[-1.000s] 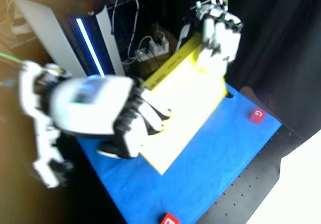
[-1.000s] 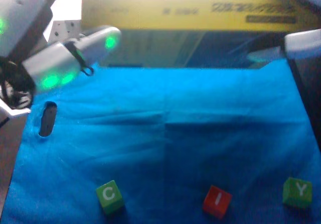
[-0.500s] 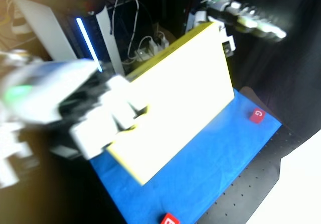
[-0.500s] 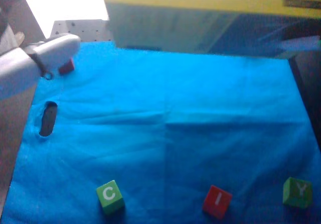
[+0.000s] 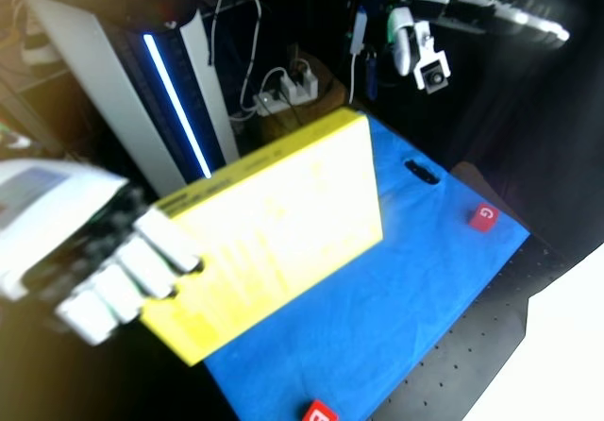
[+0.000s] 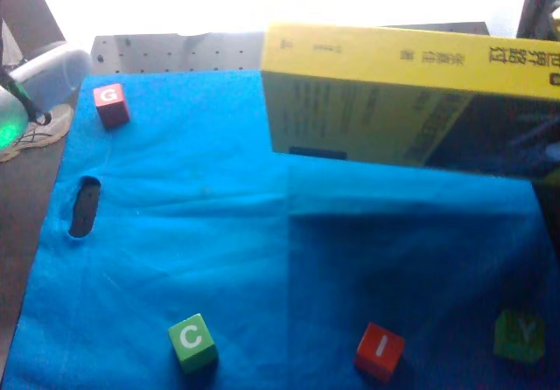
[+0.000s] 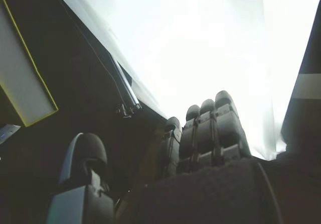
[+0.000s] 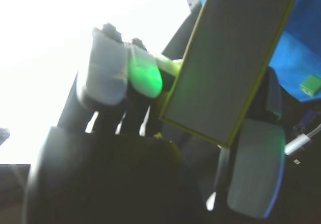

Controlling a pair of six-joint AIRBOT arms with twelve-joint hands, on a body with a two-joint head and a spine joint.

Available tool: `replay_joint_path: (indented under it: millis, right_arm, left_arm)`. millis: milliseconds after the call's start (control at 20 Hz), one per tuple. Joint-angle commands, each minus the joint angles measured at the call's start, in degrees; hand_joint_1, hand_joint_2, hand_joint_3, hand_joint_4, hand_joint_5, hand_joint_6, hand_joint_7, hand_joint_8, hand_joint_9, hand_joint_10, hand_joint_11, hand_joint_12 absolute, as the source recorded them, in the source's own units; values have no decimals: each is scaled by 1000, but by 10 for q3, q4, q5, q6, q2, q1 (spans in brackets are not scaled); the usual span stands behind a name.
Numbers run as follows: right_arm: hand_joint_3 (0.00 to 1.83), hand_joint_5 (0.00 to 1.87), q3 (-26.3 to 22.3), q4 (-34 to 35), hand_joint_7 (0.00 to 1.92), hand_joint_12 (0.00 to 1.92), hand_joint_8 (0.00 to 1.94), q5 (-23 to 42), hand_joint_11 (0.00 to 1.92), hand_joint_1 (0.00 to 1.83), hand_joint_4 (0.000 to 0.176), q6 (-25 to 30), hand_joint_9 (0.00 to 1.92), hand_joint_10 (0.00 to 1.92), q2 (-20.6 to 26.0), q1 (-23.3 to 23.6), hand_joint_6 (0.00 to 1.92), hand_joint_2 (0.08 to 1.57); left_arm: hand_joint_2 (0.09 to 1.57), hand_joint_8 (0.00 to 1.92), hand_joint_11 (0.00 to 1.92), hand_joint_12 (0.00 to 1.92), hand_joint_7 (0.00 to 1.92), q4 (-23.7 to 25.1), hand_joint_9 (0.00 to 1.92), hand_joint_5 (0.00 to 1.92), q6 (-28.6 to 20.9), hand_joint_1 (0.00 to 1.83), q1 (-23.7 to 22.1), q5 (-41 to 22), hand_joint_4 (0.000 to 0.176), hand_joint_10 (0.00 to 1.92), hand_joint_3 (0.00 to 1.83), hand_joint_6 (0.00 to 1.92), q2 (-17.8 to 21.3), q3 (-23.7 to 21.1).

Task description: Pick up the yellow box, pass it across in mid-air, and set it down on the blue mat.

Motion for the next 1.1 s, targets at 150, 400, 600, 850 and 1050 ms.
replay_joint_path:
  millis: [150, 400, 600, 850, 1050]
  right_arm:
    - [21, 1039, 13, 25, 1248, 1921, 1941, 52, 1457, 1561, 0, 2, 1356, 1921, -2, -17, 1921, 1145]
    - [28, 844, 43, 42, 1025, 1921, 1941, -3, 1316, 1294, 0, 3, 1176, 1921, -35, -17, 1921, 1192]
    - [5, 478, 52, 48, 733, 1921, 1638, -11, 817, 1107, 0, 3, 751, 1759, -41, -17, 1554, 1334]
    - [0, 11, 60, 51, 47, 1556, 31, -11, 27, 530, 22, 3, 62, 696, -44, -16, 21, 1222]
    - [1, 0, 64, 51, 0, 212, 0, -11, 0, 503, 150, 3, 0, 3, -45, -16, 0, 1207]
  left_arm:
    - [1241, 0, 0, 0, 0, 13, 0, 0, 1, 384, -4, -63, 124, 0, 10, 0, 0, 4]
    - [1243, 0, 0, 0, 0, 10, 0, 0, 0, 337, -4, -66, 110, 0, 6, 0, -1, 3]
    - [1248, 0, 0, 0, 0, 9, 0, 0, 0, 318, -4, -68, 100, 0, 6, 0, -1, 3]
    - [1265, 0, 0, 0, 0, 9, 0, 0, 0, 336, -4, -67, 86, 0, 9, 0, -4, 3]
    - [1276, 0, 0, 0, 0, 9, 0, 0, 0, 357, -4, -67, 78, 0, 8, 0, -4, 3]
